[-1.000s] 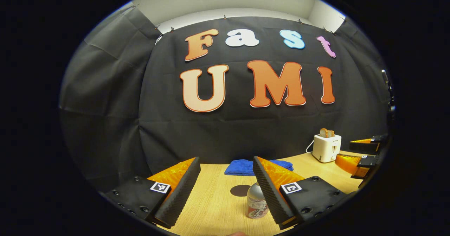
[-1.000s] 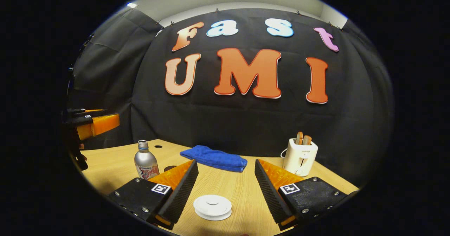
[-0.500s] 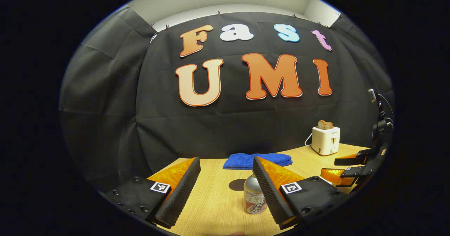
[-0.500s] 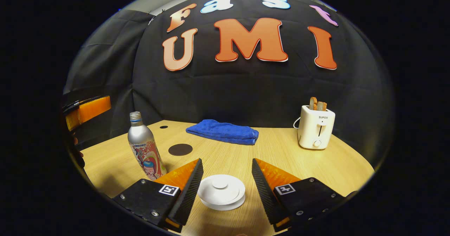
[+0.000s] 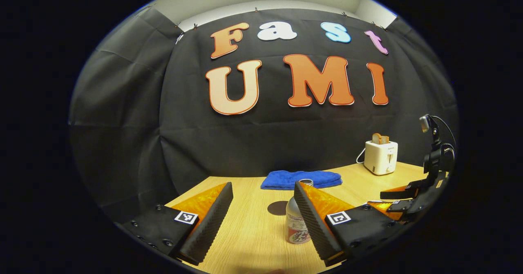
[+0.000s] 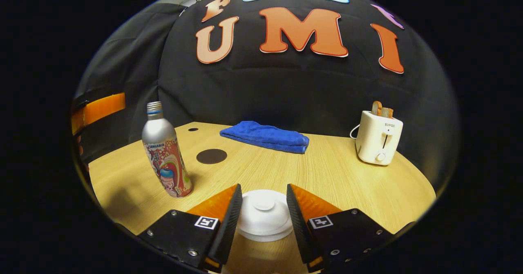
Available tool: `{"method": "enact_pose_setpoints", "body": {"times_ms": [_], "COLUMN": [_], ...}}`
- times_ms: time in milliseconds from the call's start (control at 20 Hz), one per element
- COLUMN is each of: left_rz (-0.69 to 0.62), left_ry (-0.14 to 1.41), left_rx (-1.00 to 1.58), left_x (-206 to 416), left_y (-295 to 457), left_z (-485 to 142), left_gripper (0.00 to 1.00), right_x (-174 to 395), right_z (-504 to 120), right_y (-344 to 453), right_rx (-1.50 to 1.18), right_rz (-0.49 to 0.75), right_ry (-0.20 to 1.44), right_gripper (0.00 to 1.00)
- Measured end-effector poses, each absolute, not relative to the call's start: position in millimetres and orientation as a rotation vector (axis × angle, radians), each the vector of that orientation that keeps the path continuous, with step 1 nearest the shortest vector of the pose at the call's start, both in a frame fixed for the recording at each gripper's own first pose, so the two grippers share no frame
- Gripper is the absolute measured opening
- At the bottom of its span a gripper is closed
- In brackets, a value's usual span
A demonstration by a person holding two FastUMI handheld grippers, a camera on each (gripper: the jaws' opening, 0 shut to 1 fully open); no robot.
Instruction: Open the teacup lid with one hand, grasp the water bottle and pour water into the teacup with the other hand; after pouring, place the water bottle on the coaster and then close the teacup lid.
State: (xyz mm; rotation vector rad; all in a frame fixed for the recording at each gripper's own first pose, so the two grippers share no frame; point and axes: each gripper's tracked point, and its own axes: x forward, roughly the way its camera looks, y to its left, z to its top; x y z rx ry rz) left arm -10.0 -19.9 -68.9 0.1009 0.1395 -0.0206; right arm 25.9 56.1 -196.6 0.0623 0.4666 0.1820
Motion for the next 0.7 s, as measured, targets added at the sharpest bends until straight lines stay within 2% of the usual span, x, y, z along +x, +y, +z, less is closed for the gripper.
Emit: {"method": "enact_pose_setpoints", "body": {"times_ms": [100,150,300,350,400,500,700], "left_rz": [-0.014,-0.012,-0.008,-0.008,-0.010,-0.013,-0.025], "left_ry": [0.145,0.148,0.158,0.162,0.170,0.181,0.203], "left_rx": [0.102,0.102,0.097,0.094,0.093,0.094,0.093], "left_x": [-10,-10,-9,-9,-9,-9,-8], "left_y": [-17,-16,-15,-15,-15,-18,-21], "left_z": [-73,-73,-76,-79,-82,-85,-96], "left_gripper": [0.99,0.99,0.99,0.99,0.99,0.99,0.99], "right_x": [27,28,27,28,29,28,29], "right_z": [-198,-198,-199,-198,-197,-197,-195], "right_y": [56,57,63,61,60,60,58], "right_rx": [0.066,0.068,0.076,0.069,0.060,0.058,0.088], "right_rz": [0.183,0.187,0.204,0.201,0.200,0.202,0.198], "right_ry": [0.470,0.473,0.476,0.472,0.465,0.465,0.462], "right_gripper": [0.64,0.55,0.45,0.46,0.37,0.28,0.23]}}
